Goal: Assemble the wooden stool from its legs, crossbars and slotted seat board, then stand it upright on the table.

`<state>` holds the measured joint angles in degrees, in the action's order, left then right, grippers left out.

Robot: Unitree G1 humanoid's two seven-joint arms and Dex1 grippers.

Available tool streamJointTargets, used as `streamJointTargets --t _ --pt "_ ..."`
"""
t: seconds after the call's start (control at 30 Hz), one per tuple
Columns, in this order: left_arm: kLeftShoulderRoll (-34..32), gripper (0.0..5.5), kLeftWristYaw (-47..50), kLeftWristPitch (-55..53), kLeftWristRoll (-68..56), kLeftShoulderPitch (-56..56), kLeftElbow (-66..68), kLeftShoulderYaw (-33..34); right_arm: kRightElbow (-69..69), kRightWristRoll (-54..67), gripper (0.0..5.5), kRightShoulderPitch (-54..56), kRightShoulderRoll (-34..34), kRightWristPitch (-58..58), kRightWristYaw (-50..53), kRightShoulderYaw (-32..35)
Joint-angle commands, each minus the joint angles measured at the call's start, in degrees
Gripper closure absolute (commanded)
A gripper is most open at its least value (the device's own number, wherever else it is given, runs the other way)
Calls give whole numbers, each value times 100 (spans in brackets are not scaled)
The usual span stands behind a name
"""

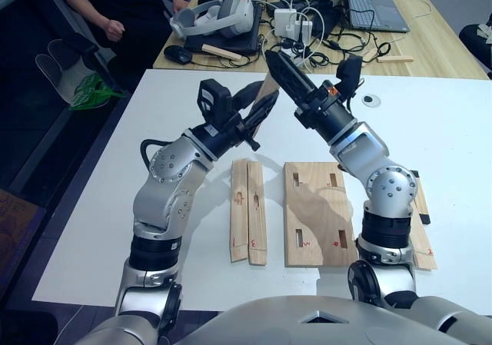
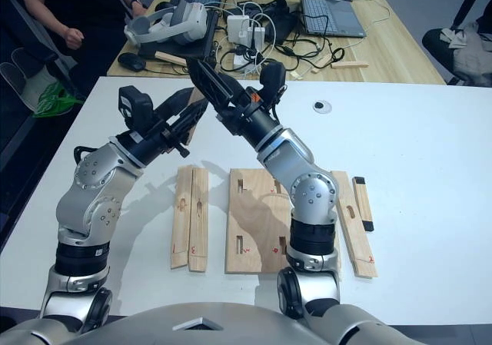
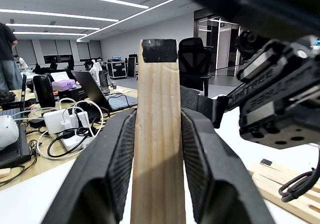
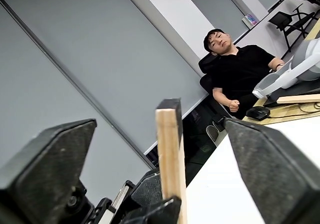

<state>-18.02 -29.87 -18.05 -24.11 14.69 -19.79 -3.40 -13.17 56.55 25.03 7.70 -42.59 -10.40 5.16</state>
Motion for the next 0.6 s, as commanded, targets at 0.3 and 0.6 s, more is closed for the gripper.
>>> streamJointTargets --t 0.3,0.6 --pt "-78 421 -268 428 360 -97 -20 -120 126 152 274 148 -168 -199 106 36" --pt "-31 421 -354 521 440 -37 30 -139 174 156 406 91 -130 -168 99 51"
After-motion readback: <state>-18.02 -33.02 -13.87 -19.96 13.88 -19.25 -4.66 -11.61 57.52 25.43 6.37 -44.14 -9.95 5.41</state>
